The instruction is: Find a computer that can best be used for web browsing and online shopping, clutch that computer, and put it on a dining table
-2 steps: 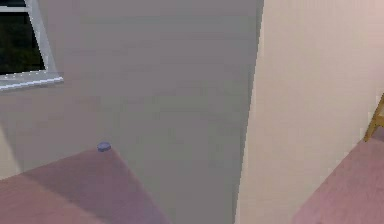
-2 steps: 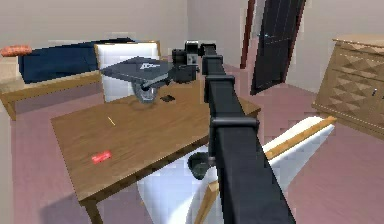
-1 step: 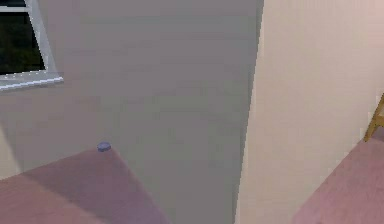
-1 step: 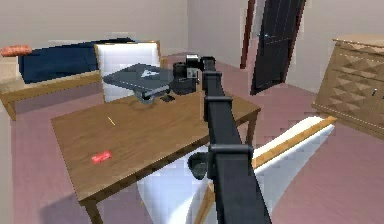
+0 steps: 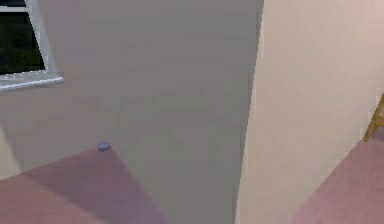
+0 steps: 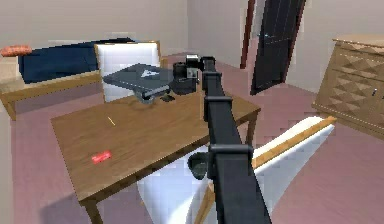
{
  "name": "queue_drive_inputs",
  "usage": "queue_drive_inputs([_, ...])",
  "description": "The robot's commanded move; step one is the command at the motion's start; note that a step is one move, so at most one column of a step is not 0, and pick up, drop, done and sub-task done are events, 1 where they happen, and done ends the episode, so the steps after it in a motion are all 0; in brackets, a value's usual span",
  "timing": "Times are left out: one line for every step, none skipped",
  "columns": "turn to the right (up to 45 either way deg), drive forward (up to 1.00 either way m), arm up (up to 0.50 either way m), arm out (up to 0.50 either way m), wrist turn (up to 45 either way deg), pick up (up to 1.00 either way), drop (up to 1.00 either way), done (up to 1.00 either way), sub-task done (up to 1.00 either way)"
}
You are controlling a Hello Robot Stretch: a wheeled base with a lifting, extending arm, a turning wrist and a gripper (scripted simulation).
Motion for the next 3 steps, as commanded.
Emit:
queue_drive_inputs([0.0,0.0,0.0,0.0,0.0,0.0,1.0,0.0,0.0])
queue_drive_inputs([0.0,0.0,0.04,0.0,0.0,0.0,0.0,0.0,0.0])
queue_drive_inputs([0.0,0.0,0.0,-0.08,0.0,0.0,0.0,0.0,0.0])
